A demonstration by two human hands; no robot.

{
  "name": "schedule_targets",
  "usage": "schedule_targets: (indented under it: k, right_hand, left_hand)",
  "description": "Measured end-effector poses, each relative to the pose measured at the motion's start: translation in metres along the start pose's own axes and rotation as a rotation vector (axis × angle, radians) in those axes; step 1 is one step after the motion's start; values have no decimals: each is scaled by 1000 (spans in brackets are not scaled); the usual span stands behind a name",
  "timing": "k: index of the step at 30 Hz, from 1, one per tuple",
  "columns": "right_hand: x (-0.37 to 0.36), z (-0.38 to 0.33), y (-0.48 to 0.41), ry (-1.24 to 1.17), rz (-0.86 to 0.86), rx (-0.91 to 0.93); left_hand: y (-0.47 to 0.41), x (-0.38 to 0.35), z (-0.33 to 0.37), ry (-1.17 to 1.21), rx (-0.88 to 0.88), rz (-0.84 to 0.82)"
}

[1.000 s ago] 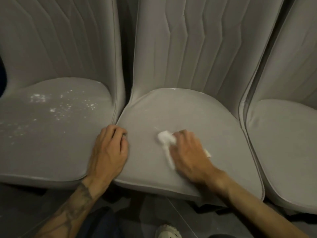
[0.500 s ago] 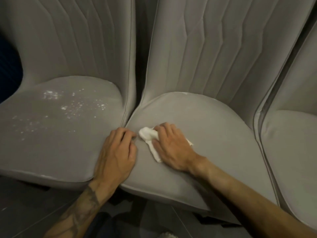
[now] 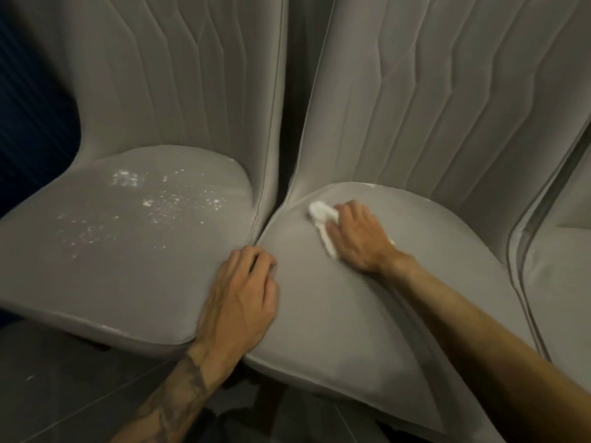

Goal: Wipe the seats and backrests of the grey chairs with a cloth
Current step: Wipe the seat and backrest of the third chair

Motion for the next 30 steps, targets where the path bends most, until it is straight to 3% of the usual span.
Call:
schedule_targets:
  k: [3, 6, 8, 10, 12, 14, 18, 20, 25, 30]
  right_hand:
    - [-5, -2, -26, 73, 16, -108]
    - [-15, -67, 0, 8, 41, 161]
    - [-10, -73, 17, -8, 41, 291]
    - [-5, -42, 2, 21, 21, 223]
    - [-7, -6, -24, 82, -26, 21]
    - [-12, -9, -36, 69, -38, -69]
    - [-19, -78, -4, -78, -6, 237]
    - [-15, -73, 5, -88, -4, 331]
    - [-18, -39, -31, 30, -43, 64]
    - [-3, -89, 52, -138, -63, 394]
  left_hand:
    - [0, -1, -1, -5, 2, -3]
    - [1, -2, -2, -1, 6, 0]
    - [0, -1, -2, 4, 4, 2]
    - [0, -1, -1, 4, 4, -5]
    - [0, 0, -1, 10, 13, -13]
    - [-1, 1, 0, 7, 23, -16]
    - [-1, 3, 1, -4, 36, -31]
    - [-1, 4, 1, -1, 33, -32]
    - [-1, 4, -2, 5, 52, -30]
    - [0, 9, -4, 47, 69, 32]
Point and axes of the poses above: each hand's wrist, its own y-axis away from the middle knuckle, its own x-axis out of the back of the hand, z = x × y, the point moved 9 cm from there along -y, towards the middle knuckle, and after that the axes turned 6 degrees about z, right-handed, at the moved point
